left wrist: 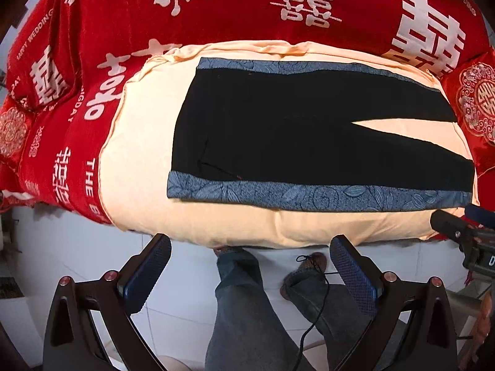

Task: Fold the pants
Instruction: 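Move both tools toward the black pants on the cream cushion, then grasp the blue-trimmed pants edge with the left tool while the right tool grasps beside it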

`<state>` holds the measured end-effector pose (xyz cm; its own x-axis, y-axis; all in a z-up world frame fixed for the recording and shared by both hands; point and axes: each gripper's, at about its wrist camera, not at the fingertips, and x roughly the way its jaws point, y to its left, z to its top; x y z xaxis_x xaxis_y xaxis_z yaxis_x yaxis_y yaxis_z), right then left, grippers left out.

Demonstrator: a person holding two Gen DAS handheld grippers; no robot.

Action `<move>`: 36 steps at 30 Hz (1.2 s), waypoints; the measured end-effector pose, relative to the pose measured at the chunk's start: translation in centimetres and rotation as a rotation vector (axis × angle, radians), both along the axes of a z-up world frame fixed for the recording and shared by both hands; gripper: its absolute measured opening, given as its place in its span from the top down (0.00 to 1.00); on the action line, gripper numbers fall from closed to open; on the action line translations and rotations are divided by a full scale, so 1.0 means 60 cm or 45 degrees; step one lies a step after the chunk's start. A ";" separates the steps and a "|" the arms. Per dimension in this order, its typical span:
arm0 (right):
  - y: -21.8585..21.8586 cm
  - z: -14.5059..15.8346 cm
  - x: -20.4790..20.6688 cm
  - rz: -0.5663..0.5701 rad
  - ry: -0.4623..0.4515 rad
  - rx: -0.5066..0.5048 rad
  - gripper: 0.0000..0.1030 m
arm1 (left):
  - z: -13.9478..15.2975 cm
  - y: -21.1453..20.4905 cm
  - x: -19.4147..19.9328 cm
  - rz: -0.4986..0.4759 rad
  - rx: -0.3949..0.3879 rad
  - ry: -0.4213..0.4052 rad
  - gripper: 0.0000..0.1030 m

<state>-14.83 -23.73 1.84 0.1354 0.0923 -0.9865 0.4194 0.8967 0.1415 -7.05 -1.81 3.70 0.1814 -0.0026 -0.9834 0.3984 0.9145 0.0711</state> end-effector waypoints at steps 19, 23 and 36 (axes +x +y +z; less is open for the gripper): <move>0.014 -0.057 0.026 -0.051 0.071 -0.035 0.00 | -0.081 0.049 0.058 0.102 -0.009 0.121 0.00; 0.023 -0.094 0.033 -0.054 0.108 -0.028 0.00 | -0.122 0.053 0.081 0.108 -0.001 0.173 0.00; 0.065 -0.284 0.053 -0.229 -0.136 0.785 0.13 | -0.264 0.121 0.138 0.312 -0.288 0.270 0.00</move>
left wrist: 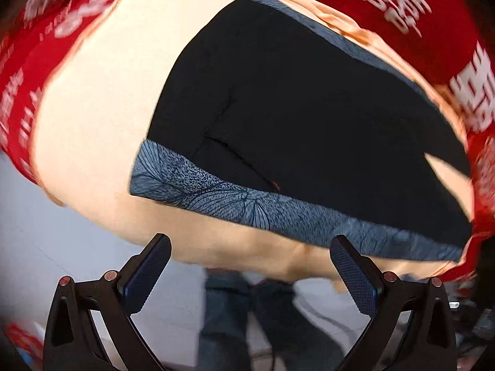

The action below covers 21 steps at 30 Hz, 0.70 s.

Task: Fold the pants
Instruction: 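Grasp the blue-trimmed pants edge with the left tool while the right tool grasps beside it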

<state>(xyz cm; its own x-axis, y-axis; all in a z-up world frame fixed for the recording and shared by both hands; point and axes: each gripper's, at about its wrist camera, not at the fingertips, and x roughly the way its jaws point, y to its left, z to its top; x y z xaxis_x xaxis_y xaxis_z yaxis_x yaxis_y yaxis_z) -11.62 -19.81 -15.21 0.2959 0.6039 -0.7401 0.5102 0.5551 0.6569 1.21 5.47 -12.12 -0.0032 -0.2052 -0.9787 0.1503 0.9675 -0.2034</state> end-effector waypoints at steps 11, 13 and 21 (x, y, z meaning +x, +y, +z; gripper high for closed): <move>0.050 -0.160 0.013 -0.256 -0.107 0.403 0.28 | -0.098 0.056 0.015 0.179 -0.251 0.116 0.00; 0.056 -0.162 0.029 -0.293 -0.148 0.466 0.28 | -0.107 0.059 0.019 0.191 -0.265 0.127 0.00; 0.044 -0.062 0.066 -0.301 -0.350 0.541 0.28 | -0.104 0.044 0.027 0.271 -0.418 0.198 0.00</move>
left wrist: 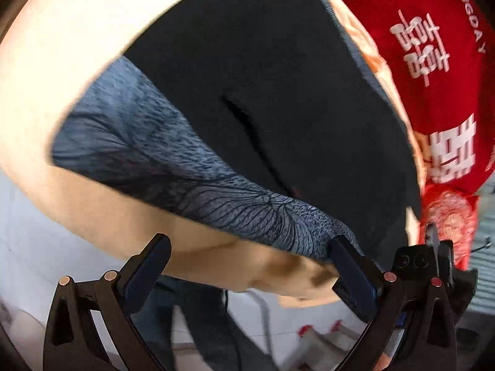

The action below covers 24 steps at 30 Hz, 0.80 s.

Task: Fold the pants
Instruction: 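Grasp the blue-trimmed pants edge with the left tool while the right tool grasps beside it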

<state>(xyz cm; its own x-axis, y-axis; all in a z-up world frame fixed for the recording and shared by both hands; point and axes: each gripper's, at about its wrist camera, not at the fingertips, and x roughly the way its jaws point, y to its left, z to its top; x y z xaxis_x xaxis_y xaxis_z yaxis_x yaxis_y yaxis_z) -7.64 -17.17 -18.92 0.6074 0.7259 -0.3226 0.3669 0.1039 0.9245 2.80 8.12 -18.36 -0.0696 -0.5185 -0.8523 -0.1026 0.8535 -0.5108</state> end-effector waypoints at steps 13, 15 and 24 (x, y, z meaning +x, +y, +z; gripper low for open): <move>-0.049 -0.039 -0.060 -0.040 0.108 -0.100 0.28 | -0.006 -0.020 0.051 0.073 0.122 0.004 0.66; -0.072 -0.054 -0.088 -0.110 0.157 -0.097 0.28 | -0.002 -0.024 0.056 0.023 0.134 -0.011 0.68; -0.153 -0.110 -0.200 -0.509 0.263 0.155 0.64 | 0.002 -0.029 0.065 -0.132 0.138 -0.023 0.72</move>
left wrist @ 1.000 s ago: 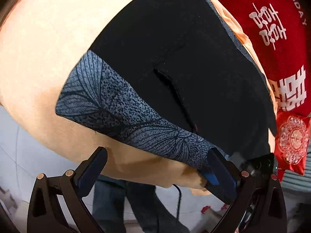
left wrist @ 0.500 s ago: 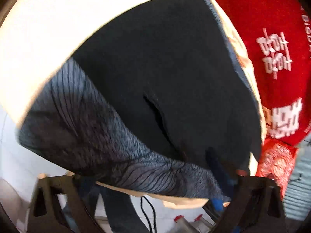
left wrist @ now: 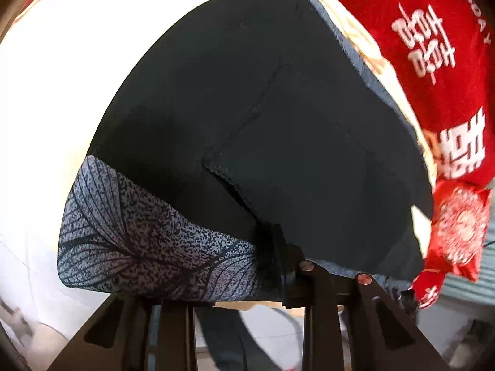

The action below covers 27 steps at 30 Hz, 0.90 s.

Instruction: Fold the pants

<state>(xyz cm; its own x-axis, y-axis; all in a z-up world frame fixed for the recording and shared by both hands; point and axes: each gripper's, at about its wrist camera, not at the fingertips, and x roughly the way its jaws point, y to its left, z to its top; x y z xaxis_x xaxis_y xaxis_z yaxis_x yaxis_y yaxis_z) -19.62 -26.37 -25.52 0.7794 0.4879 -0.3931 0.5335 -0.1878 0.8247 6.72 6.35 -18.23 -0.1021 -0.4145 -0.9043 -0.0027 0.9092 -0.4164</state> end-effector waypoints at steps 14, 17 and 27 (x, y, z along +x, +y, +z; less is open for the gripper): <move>-0.093 0.238 0.159 0.393 -0.002 -0.505 0.95 | 0.124 -0.029 0.064 -0.025 -0.113 -0.116 0.76; -0.141 0.262 0.230 0.484 -0.036 -0.581 0.95 | 0.154 -0.059 0.102 -0.033 -0.126 -0.174 0.76; -0.262 0.173 0.493 0.725 0.036 -0.587 0.95 | 0.143 -0.192 0.310 -0.041 0.026 -0.382 0.75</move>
